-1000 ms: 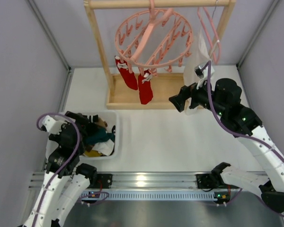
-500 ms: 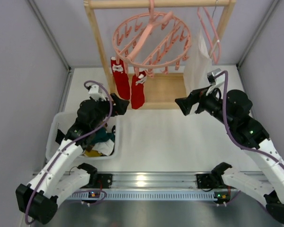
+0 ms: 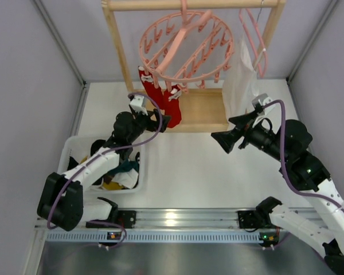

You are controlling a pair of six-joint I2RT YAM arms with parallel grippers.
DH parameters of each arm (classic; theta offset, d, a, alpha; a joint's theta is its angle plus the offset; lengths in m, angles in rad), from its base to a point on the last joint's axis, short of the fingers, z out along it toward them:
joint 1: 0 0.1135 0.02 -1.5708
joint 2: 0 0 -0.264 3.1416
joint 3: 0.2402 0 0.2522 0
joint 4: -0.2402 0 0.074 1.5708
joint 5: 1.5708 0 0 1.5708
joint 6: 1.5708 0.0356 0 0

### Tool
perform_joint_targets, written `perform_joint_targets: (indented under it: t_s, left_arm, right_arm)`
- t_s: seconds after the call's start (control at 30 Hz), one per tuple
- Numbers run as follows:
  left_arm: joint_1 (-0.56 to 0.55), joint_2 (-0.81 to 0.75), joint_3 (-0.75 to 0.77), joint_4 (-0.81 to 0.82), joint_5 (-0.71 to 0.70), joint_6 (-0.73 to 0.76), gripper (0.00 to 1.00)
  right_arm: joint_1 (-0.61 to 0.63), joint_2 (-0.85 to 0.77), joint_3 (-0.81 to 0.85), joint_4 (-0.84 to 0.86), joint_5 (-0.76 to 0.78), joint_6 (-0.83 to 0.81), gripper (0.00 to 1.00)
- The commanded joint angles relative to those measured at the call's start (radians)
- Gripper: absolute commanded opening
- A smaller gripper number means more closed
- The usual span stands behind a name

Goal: Remove the socks clipped to the hanger

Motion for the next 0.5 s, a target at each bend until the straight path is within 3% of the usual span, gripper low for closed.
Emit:
perform_joint_targets:
  t_s: [0.0,0.2,0.33,0.37,0.47]
  left_arm:
    - [-0.001,0.048,0.042,0.163,0.051,0.047,0.95]
    - [-0.041,0.12,0.065,0.198,0.064,0.065,0.76]
    - [-0.079,0.157,0.084,0.209,0.05,0.073,0.61]
    - [-0.085,0.16,0.087,0.209,0.033,0.076,0.46]
    - [-0.125,0.145,0.076,0.209,-0.031,0.091,0.22]
  right_arm:
    - [-0.011,-0.016,-0.016,0.078,-0.066,-0.001,0.99]
    - [-0.011,0.002,-0.025,0.104,-0.044,-0.006,0.99]
    - [-0.011,0.007,-0.038,0.161,0.028,0.083,0.99]
    - [-0.011,0.003,-0.054,0.187,0.038,0.104,0.99]
    - [-0.011,-0.017,-0.074,0.262,0.034,0.155,0.99]
